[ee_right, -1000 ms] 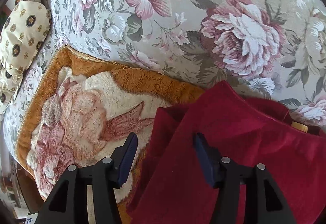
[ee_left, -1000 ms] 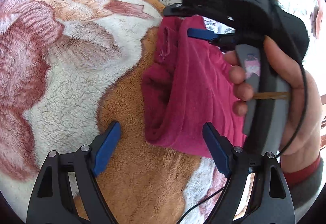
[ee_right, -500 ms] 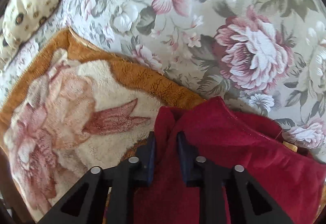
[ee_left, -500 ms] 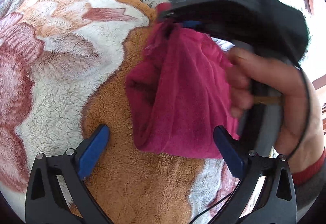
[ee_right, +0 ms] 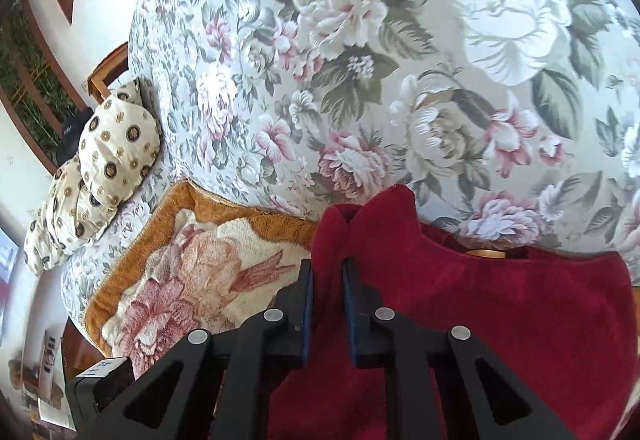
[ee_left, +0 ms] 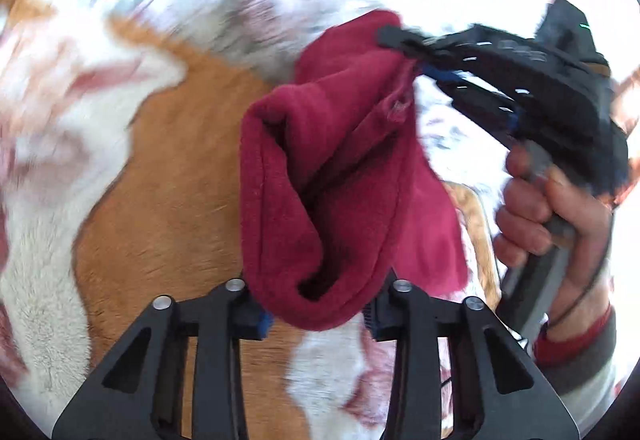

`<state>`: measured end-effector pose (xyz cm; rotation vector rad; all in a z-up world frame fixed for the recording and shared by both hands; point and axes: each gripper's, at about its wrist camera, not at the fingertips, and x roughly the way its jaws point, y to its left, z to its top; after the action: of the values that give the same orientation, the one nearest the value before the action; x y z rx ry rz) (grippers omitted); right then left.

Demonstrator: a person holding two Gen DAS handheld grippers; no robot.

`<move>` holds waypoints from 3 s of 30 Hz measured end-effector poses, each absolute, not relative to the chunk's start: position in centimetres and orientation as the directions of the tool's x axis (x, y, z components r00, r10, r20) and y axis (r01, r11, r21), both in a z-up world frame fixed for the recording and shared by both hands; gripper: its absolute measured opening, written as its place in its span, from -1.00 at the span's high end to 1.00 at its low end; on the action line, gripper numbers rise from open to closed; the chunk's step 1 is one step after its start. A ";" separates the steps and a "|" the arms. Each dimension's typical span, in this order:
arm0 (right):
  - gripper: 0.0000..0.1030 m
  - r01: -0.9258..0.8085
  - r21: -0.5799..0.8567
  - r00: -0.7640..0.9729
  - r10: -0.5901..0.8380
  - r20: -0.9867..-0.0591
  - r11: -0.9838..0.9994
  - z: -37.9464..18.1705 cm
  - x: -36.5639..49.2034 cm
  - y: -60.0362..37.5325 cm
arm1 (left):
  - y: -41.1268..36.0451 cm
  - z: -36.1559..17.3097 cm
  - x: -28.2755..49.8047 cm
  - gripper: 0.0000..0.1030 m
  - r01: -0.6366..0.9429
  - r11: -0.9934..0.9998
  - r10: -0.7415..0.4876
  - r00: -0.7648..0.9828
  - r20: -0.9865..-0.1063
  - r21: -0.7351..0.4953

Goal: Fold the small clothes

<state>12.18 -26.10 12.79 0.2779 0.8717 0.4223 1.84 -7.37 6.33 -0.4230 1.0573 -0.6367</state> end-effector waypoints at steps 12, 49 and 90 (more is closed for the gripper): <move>0.77 -0.043 0.361 0.689 0.290 -0.665 0.932 15.0 7.0 -42.7 | -23.1 10.0 -0.9 0.37 0.551 0.637 -0.729 0.203 -0.654 -0.539; 0.84 0.058 0.402 0.619 0.283 -0.733 0.914 8.4 -8.2 -44.1 | -17.4 7.3 -1.1 -0.48 0.546 0.775 -0.572 0.395 -0.719 -0.316; 0.89 0.064 0.185 0.609 0.108 -0.786 0.981 5.5 -2.2 -42.2 | -21.4 3.4 0.6 -0.49 0.543 0.757 -0.564 0.261 -0.784 -0.364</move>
<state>-2.24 -42.21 5.55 0.2022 0.9172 0.0253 0.56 -21.39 3.44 -0.0223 1.0711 -0.7490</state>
